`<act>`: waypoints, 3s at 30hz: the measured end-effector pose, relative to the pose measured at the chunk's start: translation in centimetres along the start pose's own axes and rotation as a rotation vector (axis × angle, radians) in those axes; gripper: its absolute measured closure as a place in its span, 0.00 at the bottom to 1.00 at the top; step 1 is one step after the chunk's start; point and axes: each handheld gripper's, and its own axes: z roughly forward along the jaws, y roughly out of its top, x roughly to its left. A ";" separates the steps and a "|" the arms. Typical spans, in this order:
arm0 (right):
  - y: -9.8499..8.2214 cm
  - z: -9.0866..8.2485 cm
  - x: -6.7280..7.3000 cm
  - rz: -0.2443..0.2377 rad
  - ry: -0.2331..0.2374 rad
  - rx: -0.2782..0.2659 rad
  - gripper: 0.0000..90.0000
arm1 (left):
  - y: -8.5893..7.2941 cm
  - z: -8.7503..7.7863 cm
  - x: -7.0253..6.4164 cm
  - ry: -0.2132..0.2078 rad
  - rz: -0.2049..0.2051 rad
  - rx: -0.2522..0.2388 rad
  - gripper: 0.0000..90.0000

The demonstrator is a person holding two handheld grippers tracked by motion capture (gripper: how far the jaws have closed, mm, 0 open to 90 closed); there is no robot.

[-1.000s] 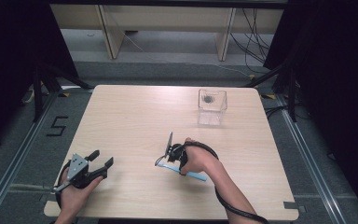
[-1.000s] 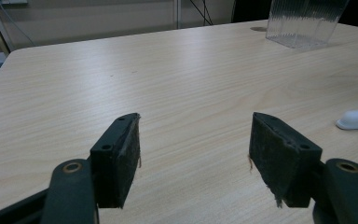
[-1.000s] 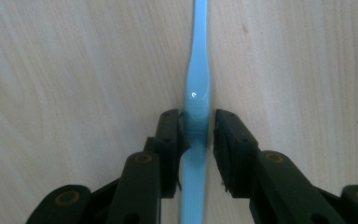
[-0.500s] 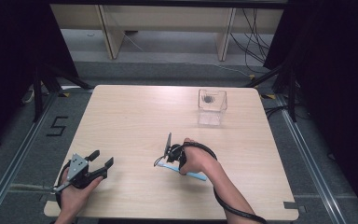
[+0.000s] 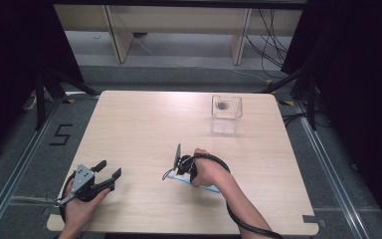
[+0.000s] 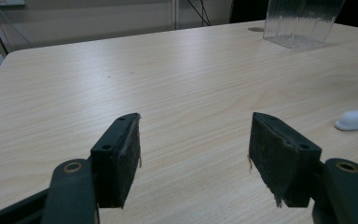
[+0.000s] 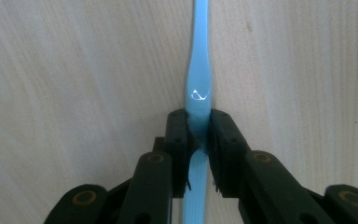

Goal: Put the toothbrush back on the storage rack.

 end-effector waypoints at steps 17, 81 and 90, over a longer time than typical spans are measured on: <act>-2.4 -2.0 -0.1 0.047 -0.022 -0.196 0.88 | 0.0 0.0 0.0 -0.008 0.002 0.004 0.38; -7.9 -3.5 1.7 0.383 -0.136 -1.194 0.88 | 11.3 5.3 -6.5 -0.413 -0.039 -0.113 0.40; -7.1 -3.3 2.1 0.414 -0.144 -1.234 0.88 | 12.1 6.8 -8.5 -0.484 -0.043 -0.096 0.42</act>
